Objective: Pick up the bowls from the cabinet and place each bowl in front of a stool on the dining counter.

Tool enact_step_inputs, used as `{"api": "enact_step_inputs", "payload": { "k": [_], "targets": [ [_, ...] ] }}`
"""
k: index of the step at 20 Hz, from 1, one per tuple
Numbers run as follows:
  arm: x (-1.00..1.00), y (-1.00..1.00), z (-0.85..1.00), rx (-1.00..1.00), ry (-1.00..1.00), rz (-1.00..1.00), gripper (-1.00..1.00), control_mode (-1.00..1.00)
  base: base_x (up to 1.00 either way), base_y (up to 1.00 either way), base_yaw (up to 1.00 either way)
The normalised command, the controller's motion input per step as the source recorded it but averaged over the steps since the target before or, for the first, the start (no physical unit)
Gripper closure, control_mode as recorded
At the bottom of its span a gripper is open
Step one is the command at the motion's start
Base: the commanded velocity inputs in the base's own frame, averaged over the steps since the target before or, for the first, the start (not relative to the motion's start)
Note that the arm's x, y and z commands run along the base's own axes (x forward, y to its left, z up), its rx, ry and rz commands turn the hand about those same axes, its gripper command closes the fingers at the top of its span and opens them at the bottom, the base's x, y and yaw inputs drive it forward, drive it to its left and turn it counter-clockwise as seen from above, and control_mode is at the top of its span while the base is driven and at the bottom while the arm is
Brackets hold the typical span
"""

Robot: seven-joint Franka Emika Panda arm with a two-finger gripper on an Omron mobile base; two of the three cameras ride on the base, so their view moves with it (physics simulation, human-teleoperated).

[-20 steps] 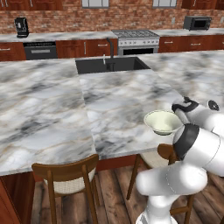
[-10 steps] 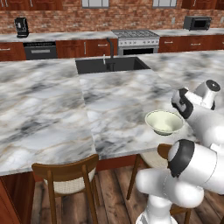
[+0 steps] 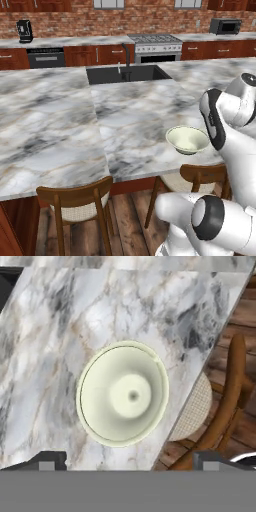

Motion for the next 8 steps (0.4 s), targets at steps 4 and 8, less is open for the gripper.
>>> {"api": "enact_step_inputs", "payload": {
  "k": [4, 8],
  "targets": [
    [-0.6, 0.67, 0.82, -0.12, 0.0, 0.22, -1.0, -1.0, 0.0, 0.0, 0.0],
    [-0.69, 0.64, 0.95, -0.14, 0.0, 0.19, -1.0, -1.0, 0.0, 0.0, 0.0]
  ]
}}
